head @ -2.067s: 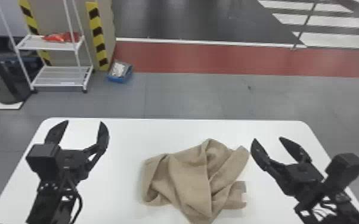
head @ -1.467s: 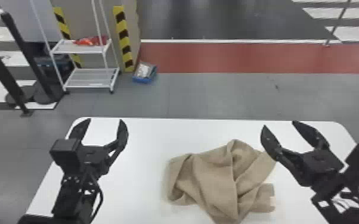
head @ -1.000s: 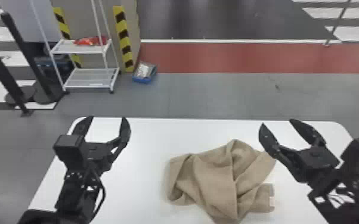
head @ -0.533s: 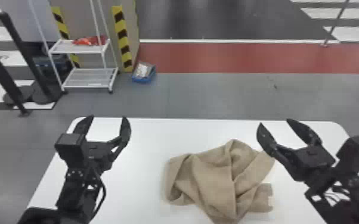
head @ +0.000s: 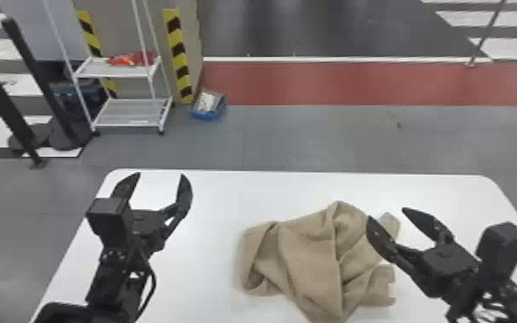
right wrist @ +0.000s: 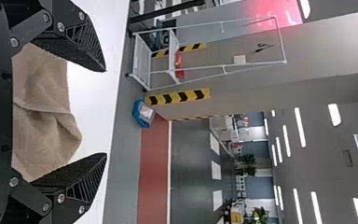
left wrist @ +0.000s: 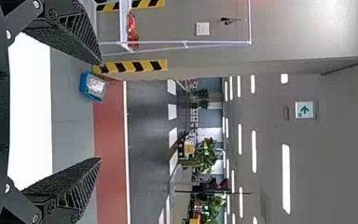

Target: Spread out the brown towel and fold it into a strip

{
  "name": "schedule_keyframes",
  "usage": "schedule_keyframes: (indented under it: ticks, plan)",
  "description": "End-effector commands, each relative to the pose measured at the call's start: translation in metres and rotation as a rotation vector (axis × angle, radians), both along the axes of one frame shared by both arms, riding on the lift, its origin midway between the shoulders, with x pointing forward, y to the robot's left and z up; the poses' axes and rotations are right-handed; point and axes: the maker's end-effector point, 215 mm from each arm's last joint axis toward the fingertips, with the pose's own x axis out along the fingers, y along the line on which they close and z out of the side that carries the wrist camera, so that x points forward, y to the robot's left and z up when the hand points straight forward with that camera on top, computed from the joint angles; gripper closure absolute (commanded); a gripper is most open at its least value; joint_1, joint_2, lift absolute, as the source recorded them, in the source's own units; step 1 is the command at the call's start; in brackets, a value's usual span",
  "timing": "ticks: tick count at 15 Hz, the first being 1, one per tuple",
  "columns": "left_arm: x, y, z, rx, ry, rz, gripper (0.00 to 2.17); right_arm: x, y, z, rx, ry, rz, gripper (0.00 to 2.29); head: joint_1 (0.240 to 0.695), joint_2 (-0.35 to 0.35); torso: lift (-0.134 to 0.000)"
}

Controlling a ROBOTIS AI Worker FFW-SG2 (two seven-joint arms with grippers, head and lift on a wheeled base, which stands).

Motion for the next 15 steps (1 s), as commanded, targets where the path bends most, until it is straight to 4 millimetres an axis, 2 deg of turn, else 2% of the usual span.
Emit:
schedule_keyframes:
  ticks: [1, 4, 6, 9, 11, 13, 15]
  plan:
    - [-0.005, -0.004, -0.009, -0.001, 0.017, -0.008, 0.17, -0.007, -0.013, -0.019, -0.046, 0.046, -0.017, 0.28, 0.695, 0.024, 0.000]
    - [-0.018, -0.015, -0.021, -0.001, 0.036, -0.030, 0.17, 0.005, -0.022, -0.032, -0.036, 0.060, -0.025, 0.28, 0.695, -0.001, 0.000]
    - [-0.025, -0.017, -0.026, 0.001, 0.042, -0.037, 0.17, 0.027, -0.037, -0.047, -0.046, 0.083, -0.031, 0.28, 0.695, -0.015, 0.000]
    - [-0.036, -0.021, -0.034, 0.007, 0.046, -0.054, 0.17, 0.072, -0.065, -0.076, -0.064, 0.135, -0.025, 0.28, 0.695, -0.044, 0.000]
    - [-0.039, -0.022, -0.037, 0.010, 0.051, -0.064, 0.17, 0.089, -0.087, -0.084, -0.041, 0.165, -0.046, 0.28, 0.695, -0.060, 0.000]
    - [-0.041, -0.020, -0.042, 0.012, 0.057, -0.062, 0.17, 0.082, -0.075, -0.090, -0.009, 0.188, -0.016, 0.28, 0.695, -0.087, 0.000]
    - [-0.042, -0.018, -0.048, 0.016, 0.067, -0.060, 0.17, 0.060, -0.056, -0.099, 0.021, 0.238, -0.001, 0.28, 0.695, -0.088, 0.000]
